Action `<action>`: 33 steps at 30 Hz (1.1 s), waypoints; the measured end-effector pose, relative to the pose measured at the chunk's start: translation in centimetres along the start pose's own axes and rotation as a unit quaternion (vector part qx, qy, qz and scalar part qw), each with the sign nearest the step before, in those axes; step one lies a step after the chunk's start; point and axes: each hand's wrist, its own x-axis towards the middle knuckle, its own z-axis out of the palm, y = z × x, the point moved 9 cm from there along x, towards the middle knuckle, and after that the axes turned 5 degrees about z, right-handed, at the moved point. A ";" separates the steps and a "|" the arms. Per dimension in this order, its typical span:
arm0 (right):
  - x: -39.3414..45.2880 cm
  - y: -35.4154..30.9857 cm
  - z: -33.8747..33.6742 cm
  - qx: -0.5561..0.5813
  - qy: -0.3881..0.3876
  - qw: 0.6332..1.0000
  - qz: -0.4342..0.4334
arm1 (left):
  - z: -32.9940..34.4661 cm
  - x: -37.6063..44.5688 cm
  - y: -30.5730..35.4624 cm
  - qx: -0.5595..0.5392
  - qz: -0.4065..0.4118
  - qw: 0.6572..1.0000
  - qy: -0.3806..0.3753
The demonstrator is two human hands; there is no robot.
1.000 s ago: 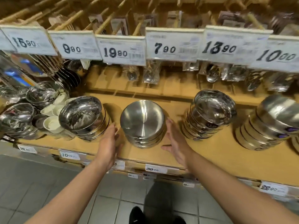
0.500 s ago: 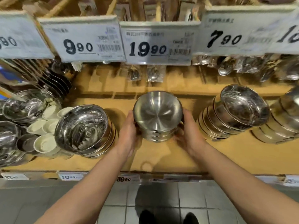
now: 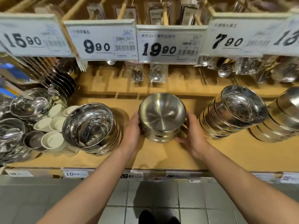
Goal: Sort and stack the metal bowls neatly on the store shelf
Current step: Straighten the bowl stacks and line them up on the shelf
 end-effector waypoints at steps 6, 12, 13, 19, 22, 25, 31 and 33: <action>-4.2 4.9 -1.3 0.021 0.049 0.995 0.086 | -4.6 -4.9 -2.8 0.044 -0.016 0.997 0.059; -8.4 8.7 3.4 -0.078 -0.048 0.990 0.109 | -12.5 -11.6 -4.7 0.022 -0.036 0.984 0.172; -8.8 8.5 4.6 -0.080 -0.071 0.988 0.107 | -13.8 -12.2 -4.4 0.018 -0.029 0.981 0.192; -7.8 6.2 11.1 -0.095 -0.098 0.985 0.109 | -19.5 -12.2 -1.3 -0.033 0.017 0.965 0.261; -6.2 5.2 14.3 -0.092 -0.091 0.988 0.086 | -20.0 -10.1 0.1 -0.025 0.043 0.972 0.229; -4.7 5.0 17.0 -0.055 -0.087 0.993 0.057 | -19.3 -7.8 0.5 -0.053 0.042 0.980 0.186; -3.4 5.8 20.5 -0.043 -0.105 0.993 0.013 | -18.0 -4.7 0.8 -0.107 0.051 0.985 0.126; -3.2 6.0 20.7 -0.023 -0.092 0.996 0.007 | -17.8 -4.1 0.6 -0.129 0.040 0.984 0.112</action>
